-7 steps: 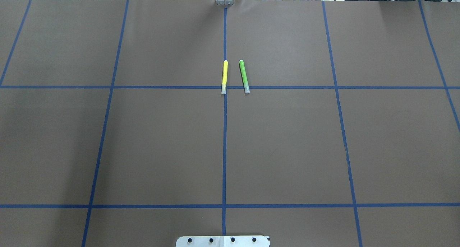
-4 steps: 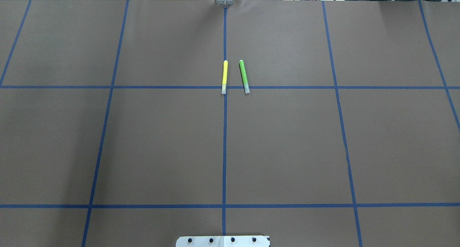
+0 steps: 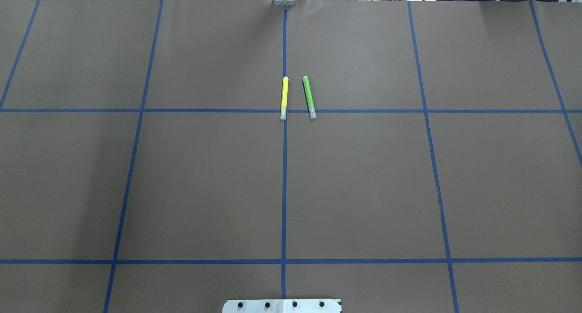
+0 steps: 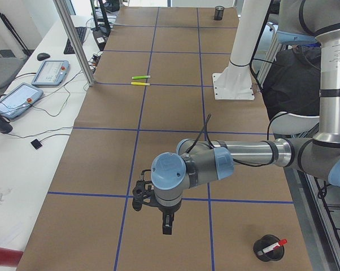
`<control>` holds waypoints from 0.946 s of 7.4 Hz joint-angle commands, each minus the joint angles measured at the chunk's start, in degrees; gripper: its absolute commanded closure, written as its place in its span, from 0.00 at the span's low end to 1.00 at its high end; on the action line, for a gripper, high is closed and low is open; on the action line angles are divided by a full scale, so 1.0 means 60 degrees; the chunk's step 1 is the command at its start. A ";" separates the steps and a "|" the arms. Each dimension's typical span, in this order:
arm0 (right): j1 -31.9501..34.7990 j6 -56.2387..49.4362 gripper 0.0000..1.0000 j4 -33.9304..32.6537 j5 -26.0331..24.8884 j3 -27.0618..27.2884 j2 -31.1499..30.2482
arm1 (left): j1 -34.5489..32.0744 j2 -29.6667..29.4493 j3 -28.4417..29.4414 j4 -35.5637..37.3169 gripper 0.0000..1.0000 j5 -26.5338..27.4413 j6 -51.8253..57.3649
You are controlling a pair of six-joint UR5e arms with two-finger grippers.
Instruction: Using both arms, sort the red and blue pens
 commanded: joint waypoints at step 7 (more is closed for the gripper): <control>-0.2501 0.3791 0.00 0.0151 -0.0153 0.0726 0.1437 | 0.3068 -0.1472 0.1175 -0.3623 0.00 0.0004 -0.5464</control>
